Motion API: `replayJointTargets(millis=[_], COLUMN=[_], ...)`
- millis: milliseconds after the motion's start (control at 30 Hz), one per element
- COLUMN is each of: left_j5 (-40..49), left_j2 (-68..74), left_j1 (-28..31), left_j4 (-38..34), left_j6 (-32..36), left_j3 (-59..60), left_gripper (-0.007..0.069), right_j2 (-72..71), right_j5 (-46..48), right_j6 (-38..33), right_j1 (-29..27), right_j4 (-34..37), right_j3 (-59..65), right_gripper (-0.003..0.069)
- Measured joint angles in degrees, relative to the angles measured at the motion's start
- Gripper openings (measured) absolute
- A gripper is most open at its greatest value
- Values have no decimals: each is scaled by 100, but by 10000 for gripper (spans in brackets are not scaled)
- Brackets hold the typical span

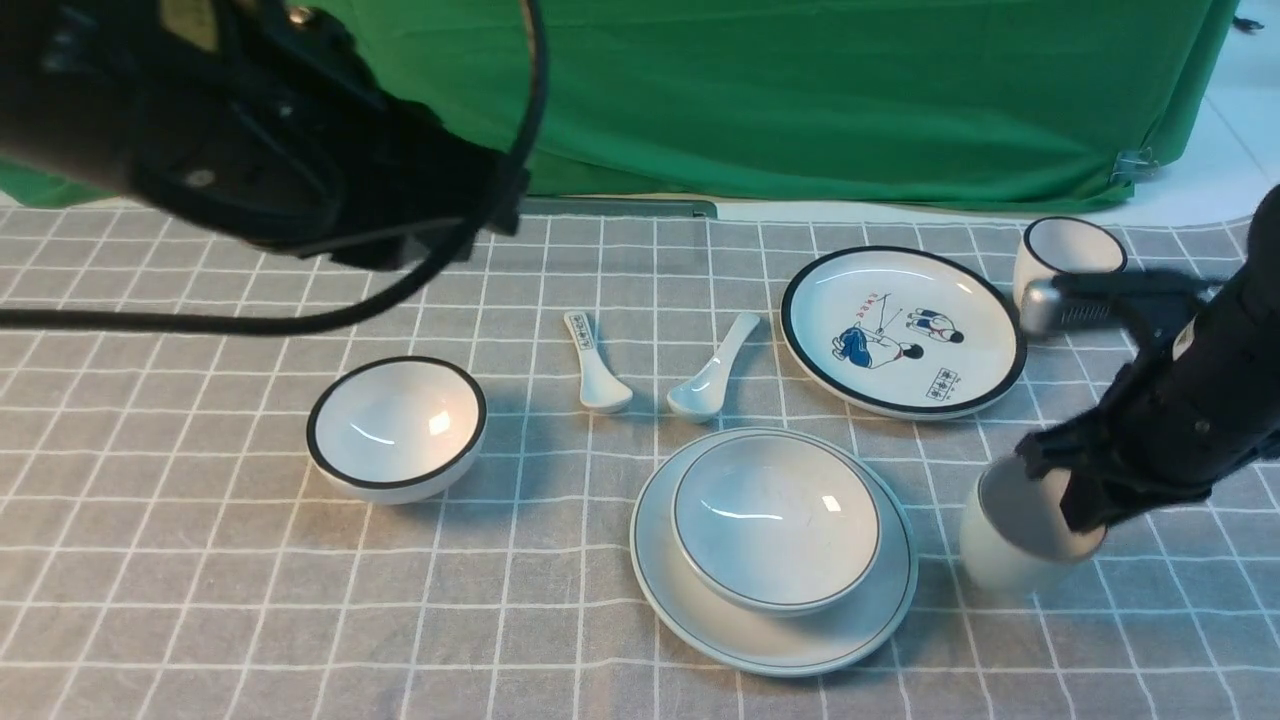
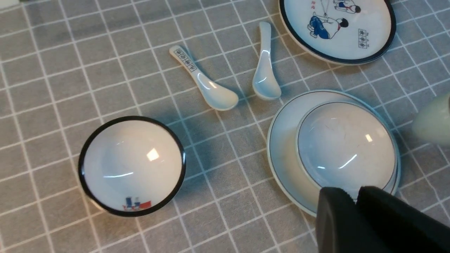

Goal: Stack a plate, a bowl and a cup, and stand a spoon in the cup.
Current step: Use the right arm to grab a blue teacup, then use the right arm to put the blue teacup into the blue rice bowl in the middle

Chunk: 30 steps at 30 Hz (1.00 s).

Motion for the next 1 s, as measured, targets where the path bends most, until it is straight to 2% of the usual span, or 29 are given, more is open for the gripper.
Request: replayJointTargets(millis=[100,200,367,567,1000], left_j5=[207,223,184,99,90], left_j2=[-111,-118,-86,-75,-75], left_j1=[0,4,4,4,4], left_j4=[123,136,136,136,136], left_j6=[-17,-23,-92,-129,-302], left_j3=[0,0,0,159,751], left_gripper=[59,59,59,59,59], right_j2=[-275,-227,177,851,1428], right_j5=[338,604,719,693,65], right_j6=[-214,-274,-280,-213,27], right_j1=[133,504,1152,1615,1723], right_j4=[359,503,549,494,217], right_j3=[-565,-991,-1308,-1469,-1548], right_gripper=[87,87,87,87,87])
